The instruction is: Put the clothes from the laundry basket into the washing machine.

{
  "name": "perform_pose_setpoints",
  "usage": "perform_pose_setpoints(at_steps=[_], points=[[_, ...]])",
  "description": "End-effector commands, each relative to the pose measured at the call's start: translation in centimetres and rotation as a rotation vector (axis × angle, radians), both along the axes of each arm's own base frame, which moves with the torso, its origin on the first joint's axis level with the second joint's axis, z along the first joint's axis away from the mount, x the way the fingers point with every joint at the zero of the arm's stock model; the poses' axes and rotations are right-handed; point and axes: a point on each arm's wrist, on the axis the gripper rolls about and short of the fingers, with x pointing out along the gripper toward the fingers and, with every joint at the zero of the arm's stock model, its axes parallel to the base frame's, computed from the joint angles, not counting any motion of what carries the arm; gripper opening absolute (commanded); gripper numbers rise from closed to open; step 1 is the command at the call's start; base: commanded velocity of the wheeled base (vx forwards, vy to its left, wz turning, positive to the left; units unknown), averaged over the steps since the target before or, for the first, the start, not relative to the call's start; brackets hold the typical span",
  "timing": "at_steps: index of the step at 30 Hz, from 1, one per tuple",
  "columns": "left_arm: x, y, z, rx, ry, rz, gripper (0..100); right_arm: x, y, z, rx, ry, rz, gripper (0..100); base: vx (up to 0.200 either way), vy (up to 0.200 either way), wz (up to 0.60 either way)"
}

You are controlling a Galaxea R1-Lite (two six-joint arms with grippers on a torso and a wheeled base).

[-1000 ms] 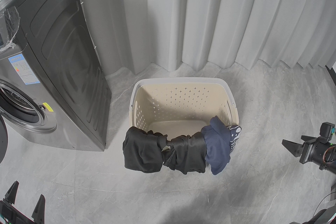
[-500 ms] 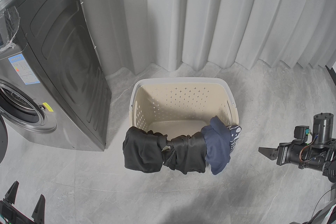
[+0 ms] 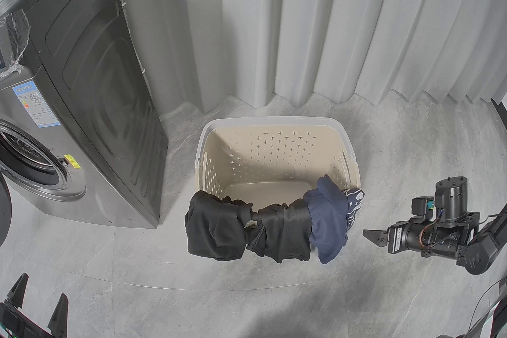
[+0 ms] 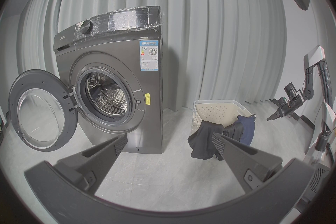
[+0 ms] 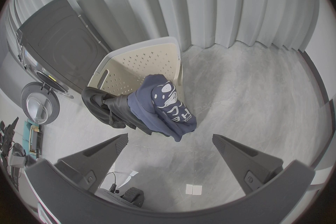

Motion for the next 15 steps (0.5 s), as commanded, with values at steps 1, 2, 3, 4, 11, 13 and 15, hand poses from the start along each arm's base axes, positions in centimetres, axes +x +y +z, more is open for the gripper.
perform_pose_setpoints(at_steps=[1,2,3,4,11,13,15], points=[[0.0,0.0,-0.5,0.000,0.005,0.000,100,0.9,1.3,-1.4,-0.013,0.044,0.037,100,0.000,0.000,0.00],[0.0,0.0,-0.5,0.000,0.005,0.000,100,1.1,1.5,-1.6,-0.015,0.048,0.041,100,0.000,0.000,0.00],[0.0,0.0,-0.5,0.000,0.005,0.000,100,1.3,1.7,-1.8,-0.016,0.051,0.045,100,0.000,0.000,0.00],[0.0,0.0,-0.5,0.000,0.005,0.000,100,1.5,1.9,-2.0,-0.016,0.051,0.051,100,0.000,0.000,0.00],[0.0,0.0,-0.5,0.000,0.005,0.000,100,2.4,3.0,-3.0,-0.009,0.031,0.075,100,0.000,0.000,0.00],[0.0,0.0,-0.5,0.000,0.005,0.000,100,2.7,3.1,-3.3,-0.007,0.025,0.076,100,0.000,0.000,0.00],[0.0,0.0,-0.5,0.000,0.005,0.000,100,2.9,3.4,-3.6,-0.007,0.025,0.085,100,0.000,0.000,0.00]])
